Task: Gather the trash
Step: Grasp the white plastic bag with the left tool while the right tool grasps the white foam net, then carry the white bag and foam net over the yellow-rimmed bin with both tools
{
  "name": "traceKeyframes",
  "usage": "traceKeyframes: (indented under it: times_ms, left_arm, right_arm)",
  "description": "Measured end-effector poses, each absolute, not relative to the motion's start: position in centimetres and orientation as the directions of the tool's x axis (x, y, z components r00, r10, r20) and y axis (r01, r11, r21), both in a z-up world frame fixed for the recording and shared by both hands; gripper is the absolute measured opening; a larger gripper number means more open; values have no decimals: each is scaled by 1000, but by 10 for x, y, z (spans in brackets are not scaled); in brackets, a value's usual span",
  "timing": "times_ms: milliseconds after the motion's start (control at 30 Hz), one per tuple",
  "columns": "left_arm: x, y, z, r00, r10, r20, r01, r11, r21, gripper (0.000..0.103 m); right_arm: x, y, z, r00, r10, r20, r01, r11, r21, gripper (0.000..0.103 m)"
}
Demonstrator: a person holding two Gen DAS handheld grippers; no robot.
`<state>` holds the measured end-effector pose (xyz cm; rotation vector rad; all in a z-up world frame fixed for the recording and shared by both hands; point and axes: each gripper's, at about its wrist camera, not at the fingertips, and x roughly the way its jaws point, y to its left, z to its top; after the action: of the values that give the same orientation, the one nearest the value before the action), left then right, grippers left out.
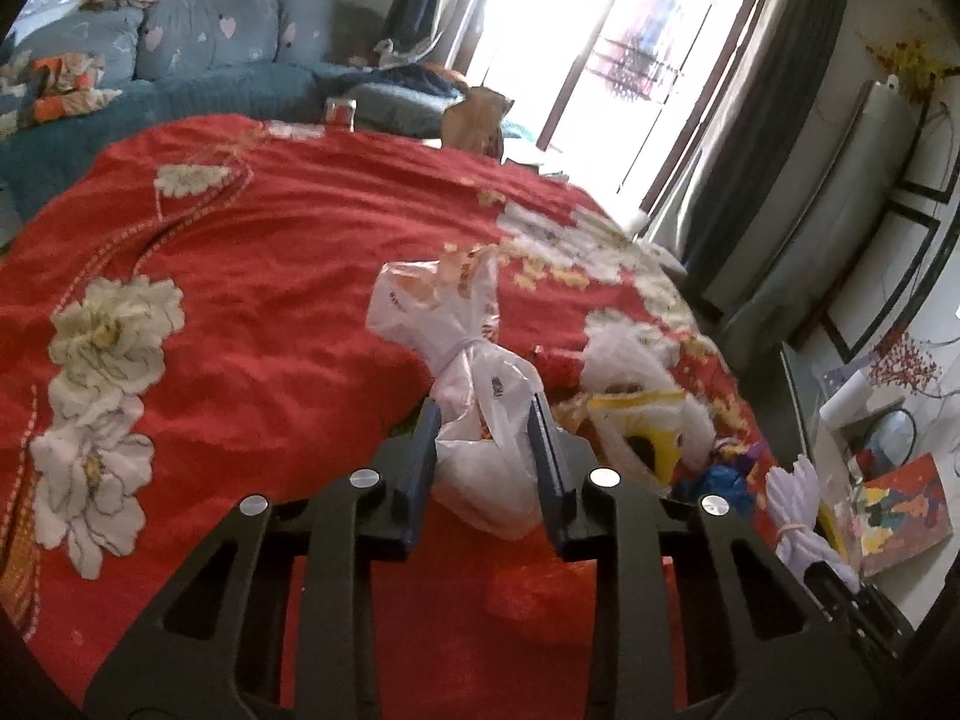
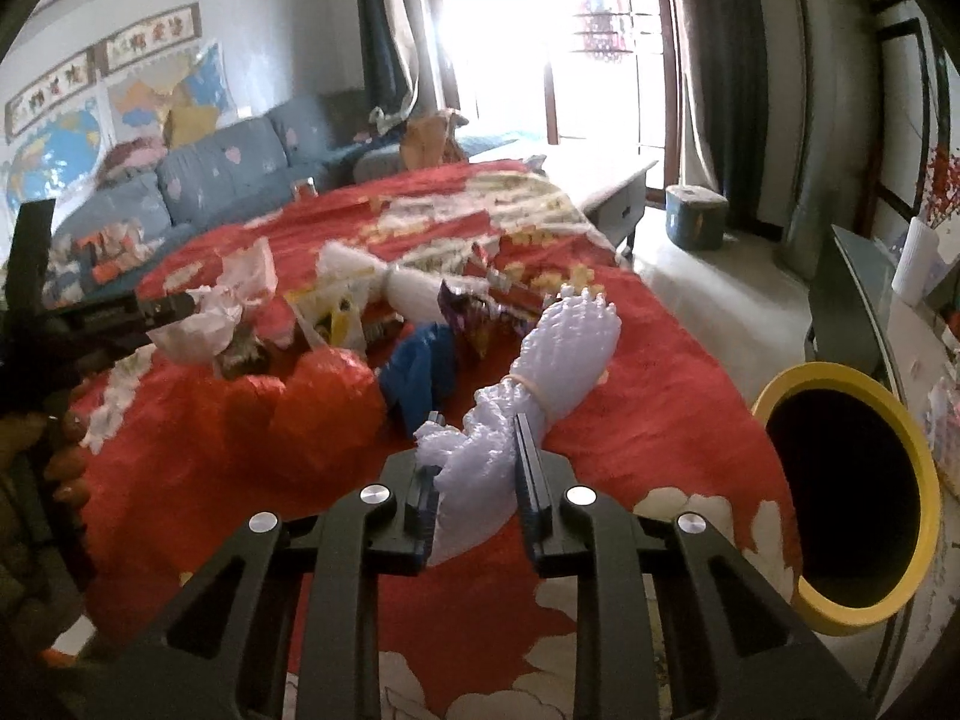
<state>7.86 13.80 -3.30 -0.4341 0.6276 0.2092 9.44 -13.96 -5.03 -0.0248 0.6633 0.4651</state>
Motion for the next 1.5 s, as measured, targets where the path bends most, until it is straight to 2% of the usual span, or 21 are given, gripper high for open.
traceKeyframes:
  times_ms: [233, 500, 967, 1500]
  left_arm:
    - [68, 113, 3, 853, 42, -521, -230, 925, -302, 22]
    - [66, 72, 21, 870, -43, -492, -118, 949, -291, 22]
    - [87, -2, 34, 854, -187, -486, 54, 960, -276, 22]
    - [116, -96, 28, 770, -373, -518, 270, 926, -266, 22]
  right_arm:
    - [89, -159, -29, 729, 421, -539, -406, 901, 155, 21]
    - [87, -182, -11, 771, 408, -488, -370, 912, 178, 21]
    - [87, -244, 10, 844, 320, -431, -246, 944, 221, 21]
    - [87, -312, 0, 879, 186, -440, -76, 964, 256, 21]
